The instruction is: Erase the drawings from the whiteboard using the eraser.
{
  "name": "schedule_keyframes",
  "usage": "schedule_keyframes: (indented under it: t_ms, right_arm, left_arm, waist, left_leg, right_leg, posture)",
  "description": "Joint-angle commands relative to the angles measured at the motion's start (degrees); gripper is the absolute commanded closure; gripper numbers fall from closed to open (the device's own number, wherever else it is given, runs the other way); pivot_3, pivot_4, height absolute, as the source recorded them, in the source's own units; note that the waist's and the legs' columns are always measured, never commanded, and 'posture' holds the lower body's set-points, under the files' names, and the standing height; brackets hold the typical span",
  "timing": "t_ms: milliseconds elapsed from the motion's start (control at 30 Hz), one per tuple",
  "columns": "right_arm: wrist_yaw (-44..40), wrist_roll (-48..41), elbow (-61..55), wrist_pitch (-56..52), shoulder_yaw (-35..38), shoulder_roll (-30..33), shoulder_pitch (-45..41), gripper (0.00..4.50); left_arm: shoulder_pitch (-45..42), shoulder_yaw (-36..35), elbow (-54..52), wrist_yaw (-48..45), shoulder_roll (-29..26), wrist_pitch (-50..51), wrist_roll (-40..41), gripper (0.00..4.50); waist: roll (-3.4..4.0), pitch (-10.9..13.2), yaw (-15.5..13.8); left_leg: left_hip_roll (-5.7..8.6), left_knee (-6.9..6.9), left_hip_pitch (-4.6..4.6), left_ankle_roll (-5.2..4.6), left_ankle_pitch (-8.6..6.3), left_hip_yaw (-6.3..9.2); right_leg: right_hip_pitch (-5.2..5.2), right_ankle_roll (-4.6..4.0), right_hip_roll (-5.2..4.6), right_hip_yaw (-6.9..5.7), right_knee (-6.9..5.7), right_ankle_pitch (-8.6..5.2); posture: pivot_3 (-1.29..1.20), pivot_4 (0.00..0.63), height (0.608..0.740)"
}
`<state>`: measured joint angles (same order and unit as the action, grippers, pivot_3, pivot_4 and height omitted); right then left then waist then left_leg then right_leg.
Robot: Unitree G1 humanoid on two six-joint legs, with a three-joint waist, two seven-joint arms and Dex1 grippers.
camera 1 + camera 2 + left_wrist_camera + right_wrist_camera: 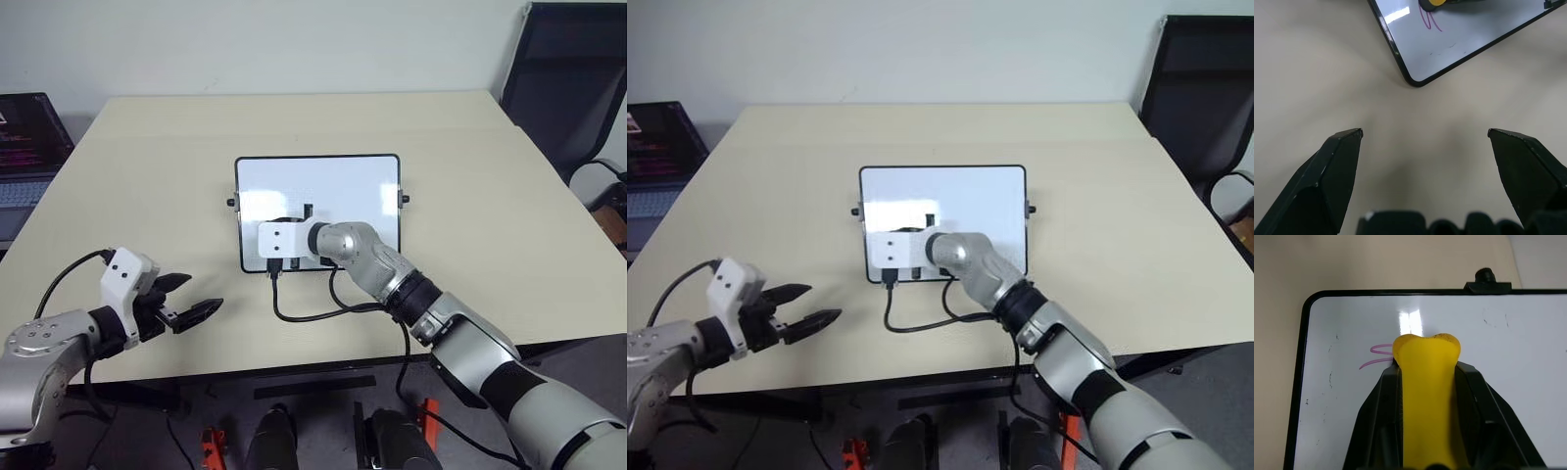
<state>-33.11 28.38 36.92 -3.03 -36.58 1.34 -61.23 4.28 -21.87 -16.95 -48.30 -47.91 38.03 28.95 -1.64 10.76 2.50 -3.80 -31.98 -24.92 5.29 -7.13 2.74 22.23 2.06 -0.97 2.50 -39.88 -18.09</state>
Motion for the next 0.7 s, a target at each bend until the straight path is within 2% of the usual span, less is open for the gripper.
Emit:
schedule_keyframes:
  t_ms: [33,67,233,300,600,700]
  right_arm:
    - [-5.4,2.1,-0.1,0.4,-2.9,1.2,0.5,3.41]
    - [-5.7,2.5,-0.1,0.6,-3.3,1.4,0.6,3.41]
    - [5.6,3.7,4.4,2.3,0.1,-0.3,-3.6,3.41]
    - [7.0,3.2,5.9,2.8,0.6,-0.6,-4.6,3.41]
    - [-8.2,4.1,1.6,2.9,-4.8,2.7,1.3,3.41]
    - [0.8,4.4,4.0,3.2,-1.6,1.3,-1.1,3.41]
  left_arm:
    - [-0.5,-0.5,-2.0,-0.2,-1.1,-0.5,0.2,0.00]
    - [-0.6,-0.4,-2.1,-0.2,-1.1,-0.6,0.2,0.00]
    - [-0.9,0.4,-2.2,-1.2,-1.6,-1.0,0.0,0.00]
    - [-1.3,0.5,-2.1,-1.3,-1.7,-1.1,0.0,0.00]
    - [-2.4,0.6,-1.5,-2.2,-2.4,-1.4,0.1,0.00]
    - [-2.6,0.8,-1.2,-2.4,-2.4,-1.6,0.0,0.00]
  waist:
    - [-0.04,0.0,0.1]
    - [-0.03,0.0,0.1]
    - [-0.04,0.0,0.1]
    - [-0.04,0.0,0.1]
    - [-0.18,-0.1,-0.1]
    - [-0.18,-0.1,-0.1]
  left_leg:
    - [0.00,0.00,0.01,0.00,0.00,0.00]
    - [0.00,0.00,0.02,0.00,0.00,0.00]
    - [0.00,-0.02,0.04,0.00,0.01,0.02]
    - [0.00,-0.02,0.04,0.05,0.05,0.05]
    - [0.01,0.00,0.05,0.13,0.11,0.06]
    - [0.00,-0.01,0.07,0.13,0.12,0.06]
  right_leg:
    - [-0.01,0.00,0.00,0.00,0.00,0.00]
    - [-0.02,0.00,0.00,0.00,0.00,0.00]
    - [-0.01,0.00,0.00,-0.01,-0.07,0.01]
    - [0.01,0.00,0.01,-0.02,-0.11,0.03]
    - [-0.04,-0.01,0.00,-0.03,-0.08,0.02]
    - [-0.04,0.01,0.00,-0.03,-0.10,0.04]
  posture:
    - [0.00,0.150,0.740]
    - [0.00,0.150,0.740]
    - [0.00,0.150,0.740]
    - [0.00,0.150,0.740]
    - [0.00,0.150,0.740]
    - [0.00,0.150,0.740]
